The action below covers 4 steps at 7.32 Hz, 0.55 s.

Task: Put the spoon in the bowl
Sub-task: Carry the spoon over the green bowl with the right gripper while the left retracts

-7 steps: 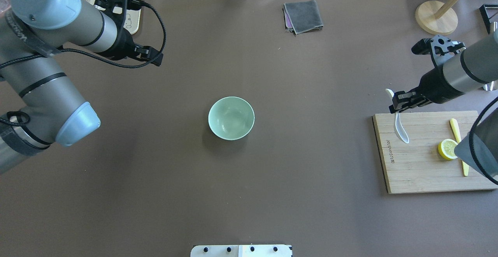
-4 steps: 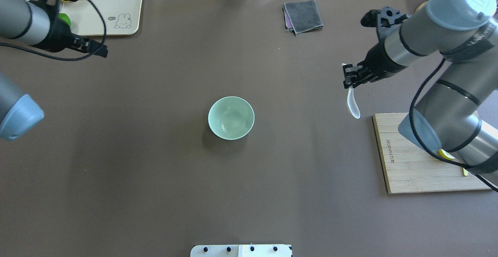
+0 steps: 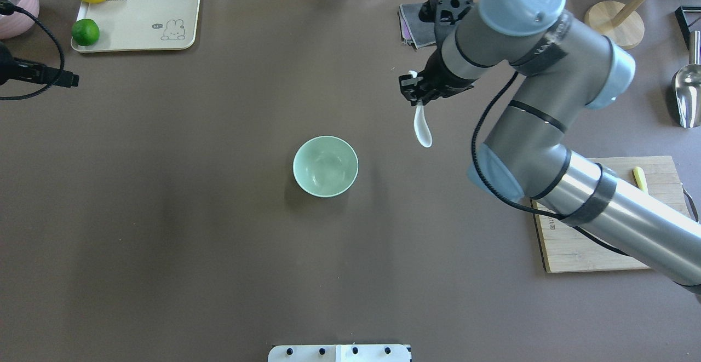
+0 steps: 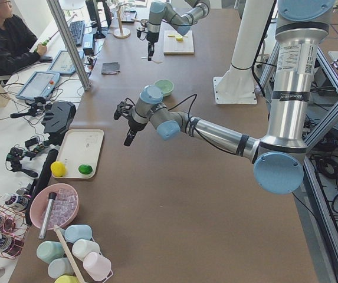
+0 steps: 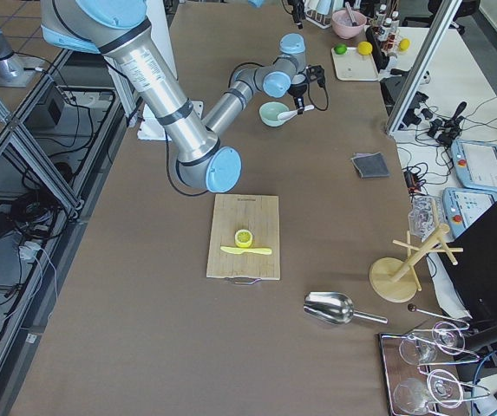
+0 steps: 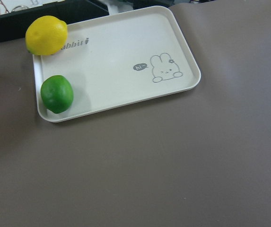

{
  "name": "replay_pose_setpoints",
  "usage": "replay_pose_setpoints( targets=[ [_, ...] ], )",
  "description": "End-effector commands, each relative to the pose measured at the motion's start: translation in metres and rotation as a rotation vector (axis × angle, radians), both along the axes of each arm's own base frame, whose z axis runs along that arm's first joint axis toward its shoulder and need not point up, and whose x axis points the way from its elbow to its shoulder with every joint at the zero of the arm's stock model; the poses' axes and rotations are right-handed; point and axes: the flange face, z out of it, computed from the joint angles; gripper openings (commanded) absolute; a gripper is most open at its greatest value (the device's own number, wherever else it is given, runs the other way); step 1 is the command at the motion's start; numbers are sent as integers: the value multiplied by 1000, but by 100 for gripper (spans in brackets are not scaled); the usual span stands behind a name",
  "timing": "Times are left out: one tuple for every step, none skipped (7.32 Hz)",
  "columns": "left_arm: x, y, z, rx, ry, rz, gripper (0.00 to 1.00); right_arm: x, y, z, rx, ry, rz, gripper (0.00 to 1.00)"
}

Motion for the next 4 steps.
replay_pose_setpoints(
  targets=[
    [-1, -9, 20, -34, -17, -10, 98, -60, 17, -13, 61, -36, -3, 0],
    [0, -11, 26, -44, -23, -9, 98, -90, 33, -5, 89, -23, 26, 0],
    [-5, -13, 25, -43, -21, -17, 98, -107, 46, 0, 92, -9, 16, 0],
    [-5, -16, 24, -42, -21, -20, 98, -113, 52, 1, 87, -8, 9, 0]
  ],
)
